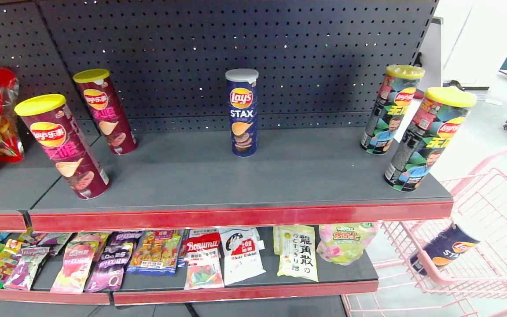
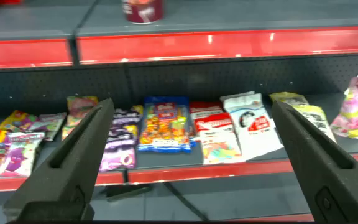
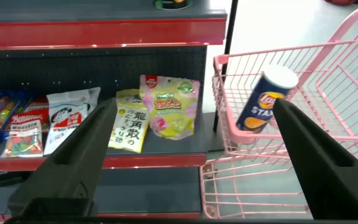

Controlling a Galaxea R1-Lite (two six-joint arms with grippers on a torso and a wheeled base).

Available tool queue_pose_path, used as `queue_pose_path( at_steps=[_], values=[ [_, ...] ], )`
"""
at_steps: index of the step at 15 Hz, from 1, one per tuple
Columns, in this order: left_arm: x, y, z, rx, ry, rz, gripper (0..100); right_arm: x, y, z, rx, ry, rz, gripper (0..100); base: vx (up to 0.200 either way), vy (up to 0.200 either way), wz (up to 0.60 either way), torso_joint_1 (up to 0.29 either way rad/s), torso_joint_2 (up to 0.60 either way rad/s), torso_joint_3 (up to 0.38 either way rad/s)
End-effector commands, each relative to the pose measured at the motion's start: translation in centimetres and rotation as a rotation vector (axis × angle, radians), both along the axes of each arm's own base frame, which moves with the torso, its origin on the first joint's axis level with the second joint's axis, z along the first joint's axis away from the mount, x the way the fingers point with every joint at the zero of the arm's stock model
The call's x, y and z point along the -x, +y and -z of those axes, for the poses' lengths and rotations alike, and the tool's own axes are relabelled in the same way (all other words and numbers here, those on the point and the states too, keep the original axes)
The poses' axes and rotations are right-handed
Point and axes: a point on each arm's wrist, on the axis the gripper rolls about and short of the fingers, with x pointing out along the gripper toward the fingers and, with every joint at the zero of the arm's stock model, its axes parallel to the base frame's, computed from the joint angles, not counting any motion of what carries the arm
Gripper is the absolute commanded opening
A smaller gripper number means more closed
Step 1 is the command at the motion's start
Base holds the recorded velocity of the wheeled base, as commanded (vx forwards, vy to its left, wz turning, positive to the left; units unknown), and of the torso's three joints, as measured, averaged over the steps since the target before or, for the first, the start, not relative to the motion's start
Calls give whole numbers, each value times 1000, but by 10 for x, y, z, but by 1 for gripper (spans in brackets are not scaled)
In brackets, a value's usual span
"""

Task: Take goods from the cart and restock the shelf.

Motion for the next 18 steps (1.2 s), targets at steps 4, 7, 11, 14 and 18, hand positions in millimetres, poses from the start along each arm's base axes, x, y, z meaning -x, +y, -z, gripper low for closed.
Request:
queue_pose_path(
  at_steps=[4, 7, 11, 14, 18],
  values=[
    [0, 0, 0, 0, 1, -1, 100, 0, 0, 0, -1, 1, -1, 100, 0, -200, 0, 4, 1, 5],
    [0, 0, 0, 0, 1, 0, 100, 0, 0, 0, -1, 1, -1, 100, 0, -200, 0, -1, 1, 6],
    [0, 0, 0, 0, 1, 0, 100, 0, 0, 0, 1, 1, -1, 100, 0, -200, 0, -1, 2, 4],
    [0, 0, 0, 0, 1, 0, 100, 0, 0, 0, 1, 1, -1, 100, 0, -67, 0, 2, -1, 2],
    [0, 0, 0, 2, 0, 0, 100, 0, 0, 0, -1, -1, -1, 100, 0, 0, 0, 0, 0, 0]
  ],
)
